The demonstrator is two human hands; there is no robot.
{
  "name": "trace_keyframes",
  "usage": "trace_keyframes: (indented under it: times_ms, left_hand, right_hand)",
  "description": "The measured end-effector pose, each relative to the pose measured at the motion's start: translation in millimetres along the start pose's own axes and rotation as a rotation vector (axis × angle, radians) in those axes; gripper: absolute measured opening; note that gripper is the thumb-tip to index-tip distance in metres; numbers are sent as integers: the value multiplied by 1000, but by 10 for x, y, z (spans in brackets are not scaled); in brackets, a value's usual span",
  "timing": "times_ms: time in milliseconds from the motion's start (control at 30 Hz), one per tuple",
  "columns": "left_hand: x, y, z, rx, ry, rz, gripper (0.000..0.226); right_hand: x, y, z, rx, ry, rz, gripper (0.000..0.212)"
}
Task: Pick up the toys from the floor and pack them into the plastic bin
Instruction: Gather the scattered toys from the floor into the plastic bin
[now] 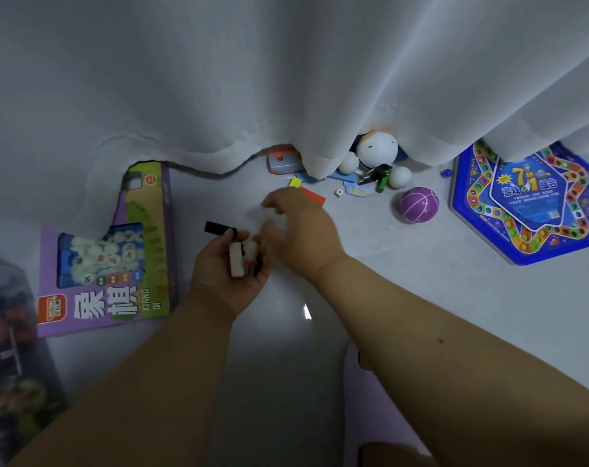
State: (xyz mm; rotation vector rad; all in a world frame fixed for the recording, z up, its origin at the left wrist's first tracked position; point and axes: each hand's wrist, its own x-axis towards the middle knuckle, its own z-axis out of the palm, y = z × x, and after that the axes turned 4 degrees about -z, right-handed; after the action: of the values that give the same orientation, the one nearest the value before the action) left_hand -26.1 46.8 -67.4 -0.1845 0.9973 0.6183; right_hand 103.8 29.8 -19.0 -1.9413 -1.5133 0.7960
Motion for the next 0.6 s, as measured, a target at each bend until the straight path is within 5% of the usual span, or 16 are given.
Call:
trace_keyframes:
  times_ms: [100,200,267,600]
  left_hand:
    - [10,34,-46,177,46,-70,30]
    - [14,24,-60,325,46,-114,31]
    - [18,5,-66,379,47,-120,33]
    - [-18,-5,-239,446,123,-135,30]
  right_hand:
    - [186,444,-142,-169,138,241,36]
    - [262,819,-264,-391,-118,384,92]
    - [295,889,-231,-466,-220,354,107]
    - [379,734,206,-509,-314,104,37]
